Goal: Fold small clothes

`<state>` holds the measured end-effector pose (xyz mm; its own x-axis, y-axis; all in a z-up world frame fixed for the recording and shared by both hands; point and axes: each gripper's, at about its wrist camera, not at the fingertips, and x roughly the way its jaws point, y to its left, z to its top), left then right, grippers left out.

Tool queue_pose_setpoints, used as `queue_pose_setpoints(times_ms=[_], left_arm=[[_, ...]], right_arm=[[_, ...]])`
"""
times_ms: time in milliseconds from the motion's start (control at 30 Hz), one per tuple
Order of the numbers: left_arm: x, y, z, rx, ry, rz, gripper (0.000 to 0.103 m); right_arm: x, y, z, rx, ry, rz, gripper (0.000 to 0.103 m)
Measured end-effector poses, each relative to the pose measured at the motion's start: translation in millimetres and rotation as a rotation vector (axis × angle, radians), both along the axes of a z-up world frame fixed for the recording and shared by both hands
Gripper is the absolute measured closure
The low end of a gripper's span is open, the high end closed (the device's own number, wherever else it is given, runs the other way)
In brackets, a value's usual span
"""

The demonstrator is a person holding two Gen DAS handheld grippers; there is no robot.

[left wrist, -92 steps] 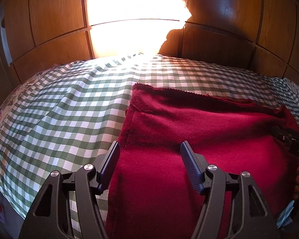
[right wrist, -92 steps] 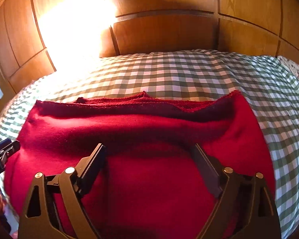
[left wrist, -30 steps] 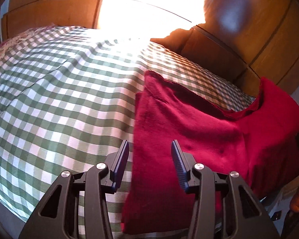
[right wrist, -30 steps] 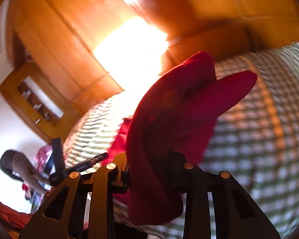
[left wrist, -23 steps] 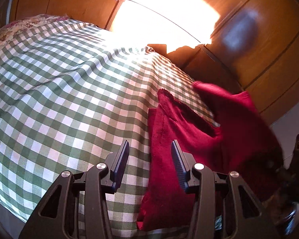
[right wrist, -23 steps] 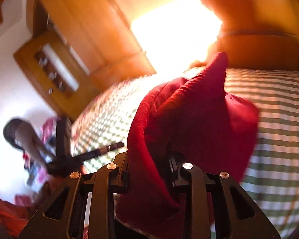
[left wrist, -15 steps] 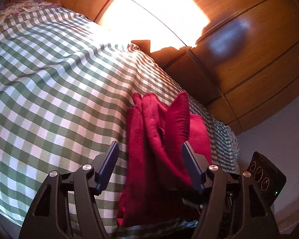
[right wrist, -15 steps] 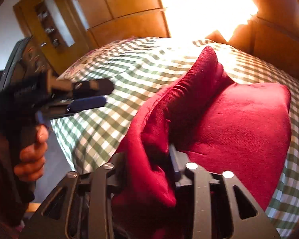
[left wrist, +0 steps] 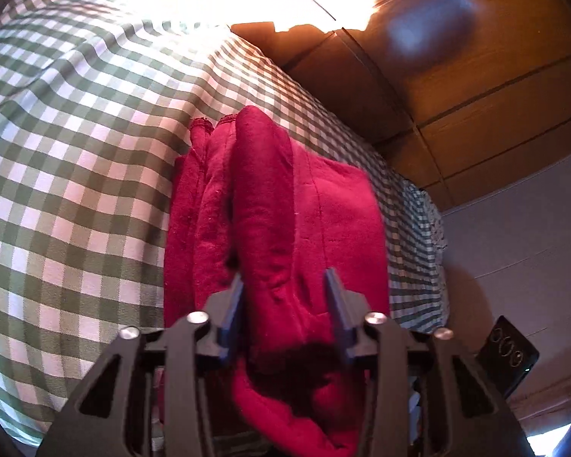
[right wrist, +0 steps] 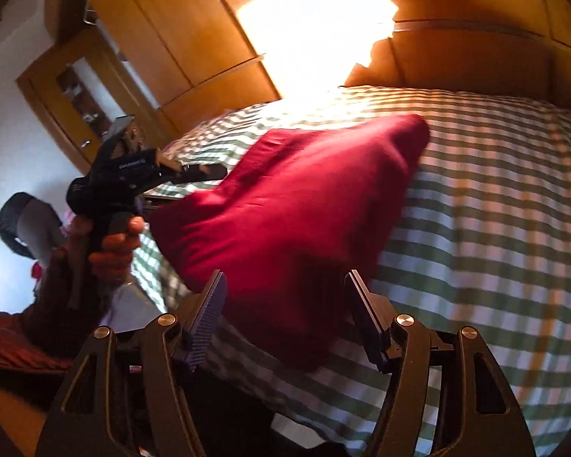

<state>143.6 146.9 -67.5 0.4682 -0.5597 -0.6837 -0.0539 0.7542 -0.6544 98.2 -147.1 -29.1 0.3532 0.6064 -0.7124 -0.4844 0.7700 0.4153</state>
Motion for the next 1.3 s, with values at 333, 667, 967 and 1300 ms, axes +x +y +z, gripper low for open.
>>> queue_pose_setpoints(times_ms=[333, 667, 967, 1300], left_arm=[[-42.8, -1.2, -11.6, 0.343, -0.023, 0.076, 0.085], [-50.4, -16.8, 28.6, 0.591, -0.163, 0.208, 0.057], [-41.6, -25.9, 19.4, 0.651, -0.161, 0.188, 0.055], [-41.3, -23.0, 9.6, 0.652, -0.149, 0.180, 0.047]], right_arm=[[-22.8, 76.6, -54.4, -0.117, 0.013, 0.175, 0.053], [-1.2, 51.8, -19.9, -0.045, 0.023, 0.139, 0.052], [80.3, 45.3, 4.0, -0.086, -0.071, -0.102, 0.051], [112.9, 92.2, -3.7, -0.194, -0.074, -0.074, 0.035]])
